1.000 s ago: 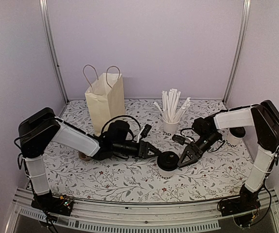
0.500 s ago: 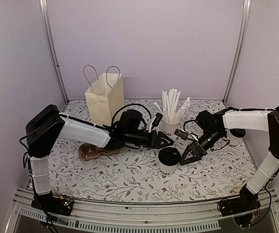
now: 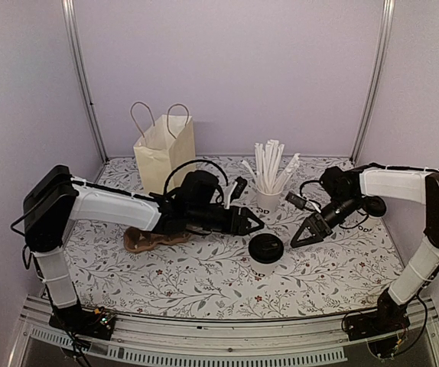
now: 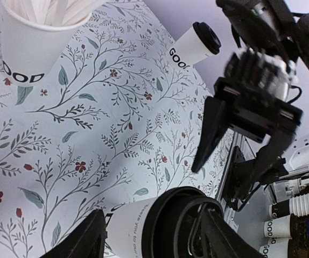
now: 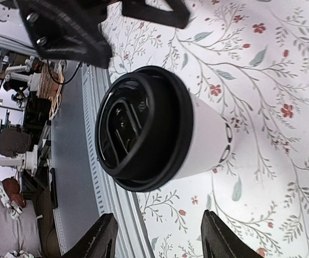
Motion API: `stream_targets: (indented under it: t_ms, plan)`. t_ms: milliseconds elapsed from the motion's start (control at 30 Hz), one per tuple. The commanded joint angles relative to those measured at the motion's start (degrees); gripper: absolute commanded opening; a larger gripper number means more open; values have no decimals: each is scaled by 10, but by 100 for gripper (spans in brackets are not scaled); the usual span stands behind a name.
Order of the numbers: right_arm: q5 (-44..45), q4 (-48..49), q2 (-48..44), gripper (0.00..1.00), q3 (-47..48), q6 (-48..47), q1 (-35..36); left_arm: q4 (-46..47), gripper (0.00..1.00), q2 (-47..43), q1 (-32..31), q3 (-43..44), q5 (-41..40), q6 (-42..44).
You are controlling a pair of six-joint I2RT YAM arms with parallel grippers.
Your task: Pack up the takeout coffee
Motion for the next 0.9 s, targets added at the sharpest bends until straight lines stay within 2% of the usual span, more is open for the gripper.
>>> stream_targets:
  t_ms: [0, 267, 500, 867]
  plan:
    - [-11, 18, -38, 56, 2, 6, -46, -20, 63, -42, -20, -19, -26, 7]
    - [-16, 59, -29, 56, -10, 54, -48, -26, 63, 8, -39, 5, -18, 0]
    - [-38, 53, 30, 56, -6, 49, -39, -31, 55, 42, -44, -4, -2, -5]
    - [-64, 38, 70, 57, 3, 37, -6, -39, 47, 60, -44, -21, 13, -6]
